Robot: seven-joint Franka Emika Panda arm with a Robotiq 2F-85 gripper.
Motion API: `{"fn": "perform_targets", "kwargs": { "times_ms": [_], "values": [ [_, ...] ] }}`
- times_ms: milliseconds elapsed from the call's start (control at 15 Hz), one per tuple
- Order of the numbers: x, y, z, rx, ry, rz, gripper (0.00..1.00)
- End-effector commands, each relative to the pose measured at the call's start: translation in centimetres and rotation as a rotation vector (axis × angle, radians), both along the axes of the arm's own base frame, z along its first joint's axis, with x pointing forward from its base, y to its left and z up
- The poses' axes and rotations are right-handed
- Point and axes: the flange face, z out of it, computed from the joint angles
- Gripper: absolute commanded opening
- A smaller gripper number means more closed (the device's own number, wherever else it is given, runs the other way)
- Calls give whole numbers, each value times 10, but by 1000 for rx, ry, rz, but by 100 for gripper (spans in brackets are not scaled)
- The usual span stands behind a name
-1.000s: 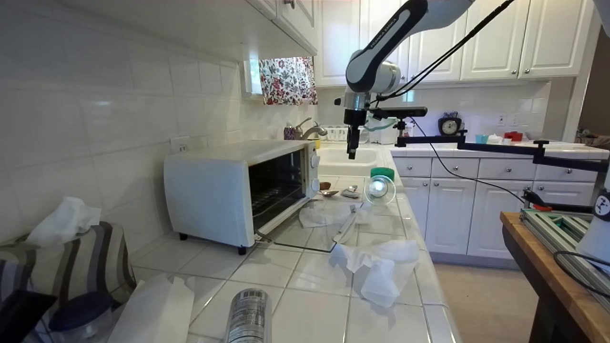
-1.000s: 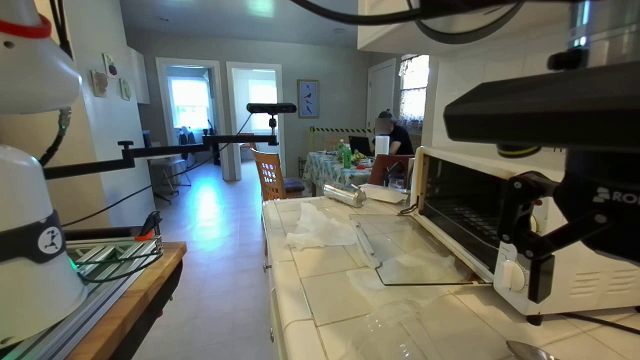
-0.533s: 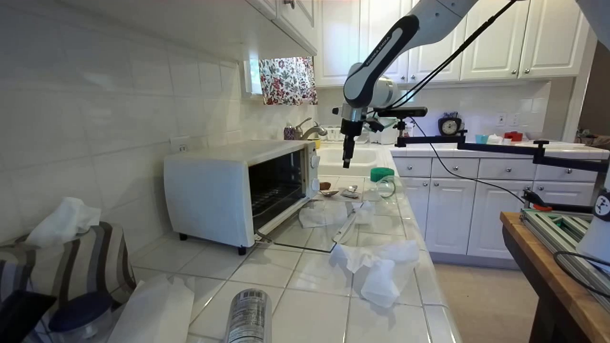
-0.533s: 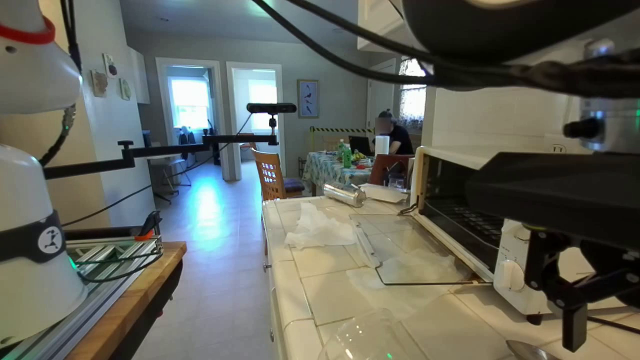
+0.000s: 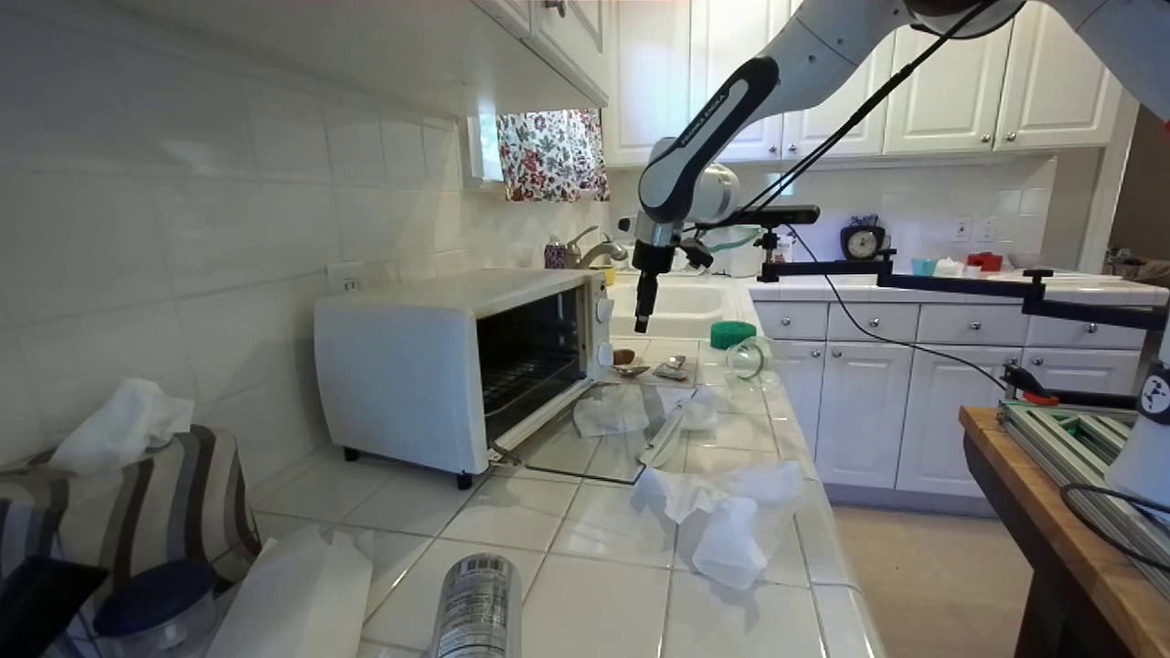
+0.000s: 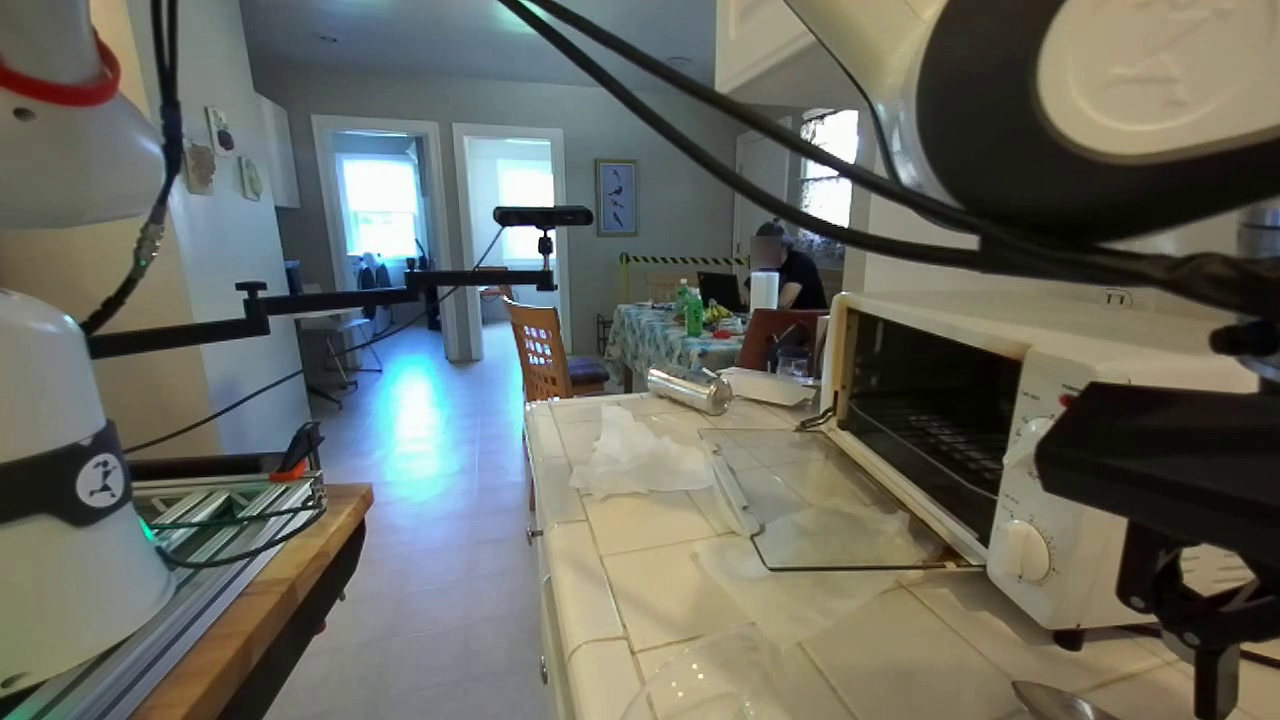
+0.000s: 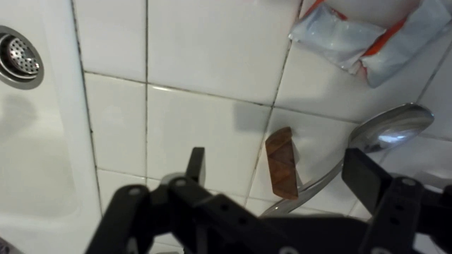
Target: Place the brown object to the right of the oven in the oven
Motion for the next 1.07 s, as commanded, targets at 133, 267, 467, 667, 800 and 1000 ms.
{"fn": "perform_targets", "kwargs": {
  "times_ms": [133,267,467,667,800,1000],
  "values": [
    [23,-12,-17,43,-21,7,100],
    [30,-10,-22,60,-27,18,100],
    [40,-4,-28,82,-35,34,100],
    [47,0,-36,103,-22,46,100],
    [48,1,-44,120,-7,46,100],
    [50,0,-52,133,11,49,97]
  ]
}}
